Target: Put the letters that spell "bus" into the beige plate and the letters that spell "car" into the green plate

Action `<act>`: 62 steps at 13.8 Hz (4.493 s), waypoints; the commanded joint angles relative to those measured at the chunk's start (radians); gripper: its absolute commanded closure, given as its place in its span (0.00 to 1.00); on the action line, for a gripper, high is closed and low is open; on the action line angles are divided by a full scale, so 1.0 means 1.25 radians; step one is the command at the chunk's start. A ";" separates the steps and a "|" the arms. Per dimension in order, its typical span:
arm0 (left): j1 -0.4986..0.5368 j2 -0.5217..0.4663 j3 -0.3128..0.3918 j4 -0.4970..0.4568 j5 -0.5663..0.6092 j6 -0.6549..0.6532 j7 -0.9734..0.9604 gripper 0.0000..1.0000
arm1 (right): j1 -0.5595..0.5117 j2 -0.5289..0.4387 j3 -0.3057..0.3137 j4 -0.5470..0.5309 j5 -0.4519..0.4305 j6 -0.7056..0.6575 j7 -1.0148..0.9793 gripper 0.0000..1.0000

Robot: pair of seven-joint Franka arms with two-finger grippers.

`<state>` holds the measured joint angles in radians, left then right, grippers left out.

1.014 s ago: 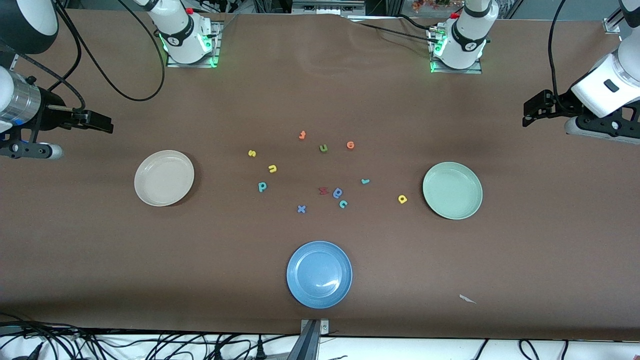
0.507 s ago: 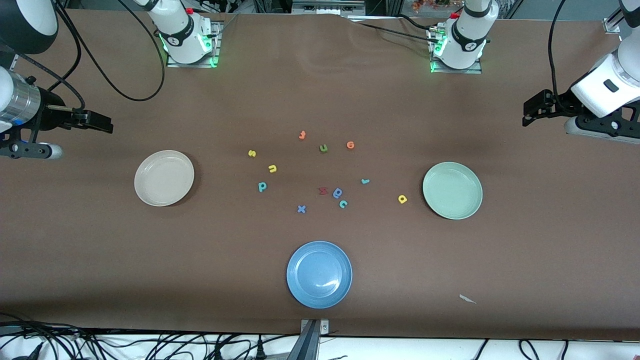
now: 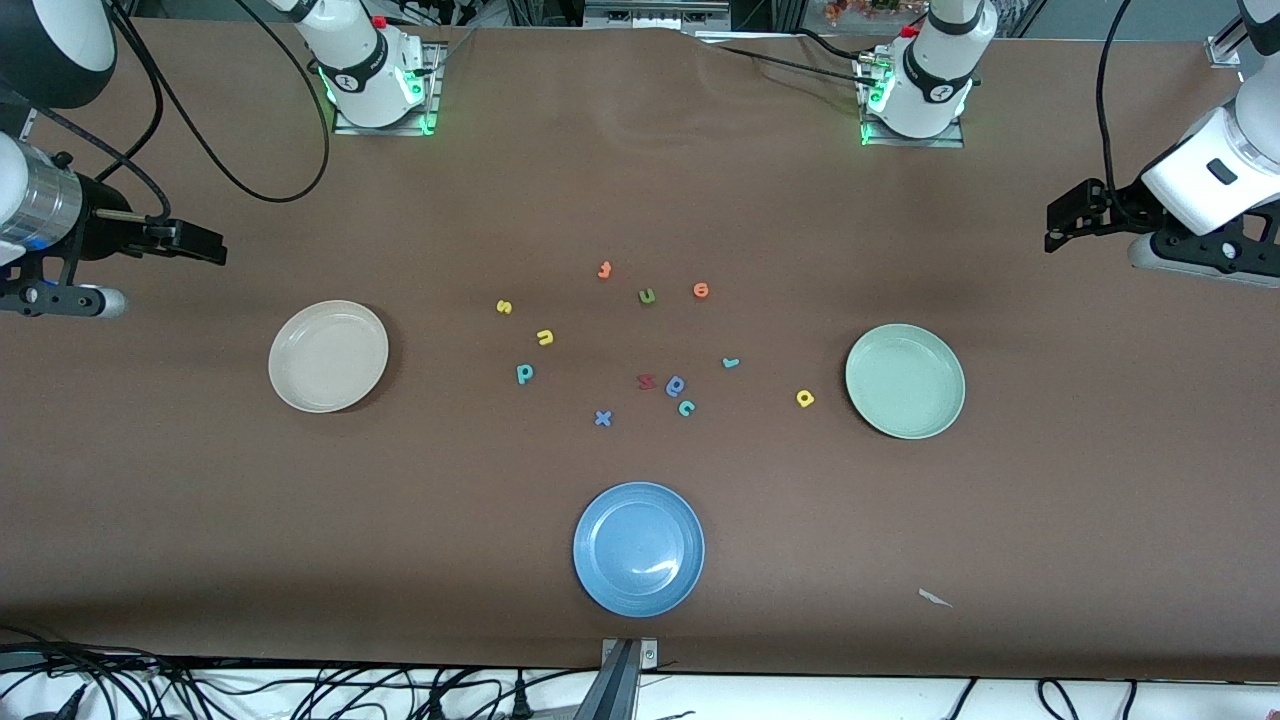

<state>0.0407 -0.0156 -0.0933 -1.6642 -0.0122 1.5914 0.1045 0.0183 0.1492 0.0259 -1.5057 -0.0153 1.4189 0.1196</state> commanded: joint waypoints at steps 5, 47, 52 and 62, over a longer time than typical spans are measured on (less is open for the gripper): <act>-0.003 -0.006 -0.001 0.008 0.024 -0.014 0.002 0.00 | -0.010 0.009 0.005 0.022 0.011 -0.025 -0.006 0.00; -0.264 0.511 -0.163 0.008 0.169 0.474 -0.556 0.34 | 0.117 0.182 0.282 -0.606 -0.297 0.931 0.944 0.01; -0.284 0.568 -0.165 0.005 0.167 0.554 -0.583 0.37 | 0.112 0.227 0.281 -0.603 -0.298 0.976 0.949 0.01; -0.304 0.598 -0.163 -0.020 0.175 0.558 -0.598 0.39 | 0.112 0.251 0.281 -0.598 -0.298 0.992 0.947 0.46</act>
<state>-0.3367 0.7262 -0.2996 -1.6847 0.1646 2.2801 -0.6196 0.1693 0.4423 0.3695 -2.2682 -0.3601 2.6433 1.2808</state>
